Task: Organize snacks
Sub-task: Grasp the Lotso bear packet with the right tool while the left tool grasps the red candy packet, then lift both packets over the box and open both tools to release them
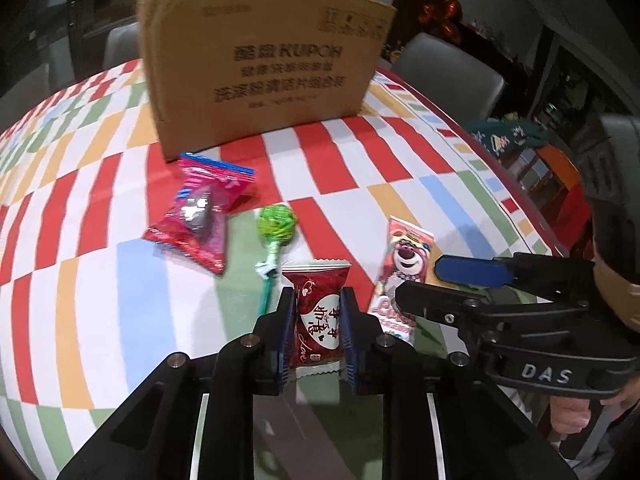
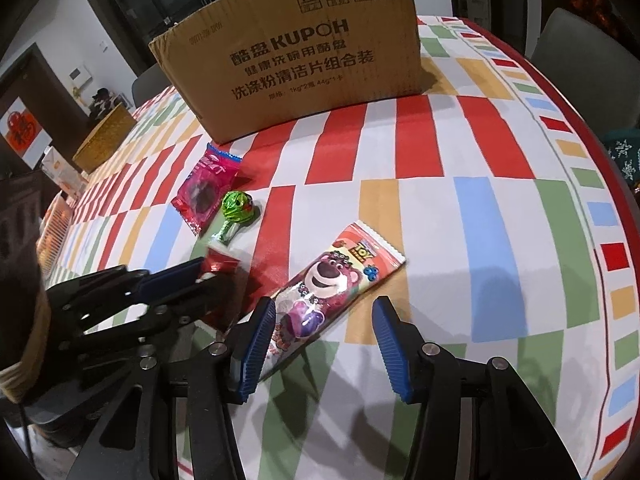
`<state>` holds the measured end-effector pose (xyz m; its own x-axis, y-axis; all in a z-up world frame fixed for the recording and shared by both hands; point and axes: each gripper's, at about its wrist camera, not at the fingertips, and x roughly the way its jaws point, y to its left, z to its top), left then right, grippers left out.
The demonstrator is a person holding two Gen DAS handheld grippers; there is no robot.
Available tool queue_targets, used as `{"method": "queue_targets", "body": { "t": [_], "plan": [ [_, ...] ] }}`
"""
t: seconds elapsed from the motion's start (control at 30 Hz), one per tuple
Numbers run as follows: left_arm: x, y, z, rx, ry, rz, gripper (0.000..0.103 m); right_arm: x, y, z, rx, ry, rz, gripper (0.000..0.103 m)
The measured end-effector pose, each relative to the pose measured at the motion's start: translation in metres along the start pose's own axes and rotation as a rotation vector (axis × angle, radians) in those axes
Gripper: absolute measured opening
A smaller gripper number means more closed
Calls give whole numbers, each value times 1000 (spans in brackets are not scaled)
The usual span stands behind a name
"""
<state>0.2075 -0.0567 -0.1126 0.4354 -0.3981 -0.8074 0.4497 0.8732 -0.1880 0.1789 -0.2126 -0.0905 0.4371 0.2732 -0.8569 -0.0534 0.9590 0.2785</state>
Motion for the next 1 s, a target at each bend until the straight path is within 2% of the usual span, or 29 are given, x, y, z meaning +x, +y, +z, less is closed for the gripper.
{"method": "queue_targets", "body": {
  "t": [0.3, 0.47, 0.63, 1.0],
  "plan": [
    [-10, 14, 1, -52, -29, 23, 22, 16, 15, 17, -39, 0, 4, 49],
    [-12, 20, 2, -69, -35, 35, 22, 26, 23, 26, -90, -14, -58, 44],
    [-11, 21, 2, -77, -39, 39, 22, 30, 30, 27, -141, -30, -120, 34],
    [-28, 17, 7, -80, -82, 43, 22, 11, 29, 29, -136, -68, -84, 33]
  ]
}}
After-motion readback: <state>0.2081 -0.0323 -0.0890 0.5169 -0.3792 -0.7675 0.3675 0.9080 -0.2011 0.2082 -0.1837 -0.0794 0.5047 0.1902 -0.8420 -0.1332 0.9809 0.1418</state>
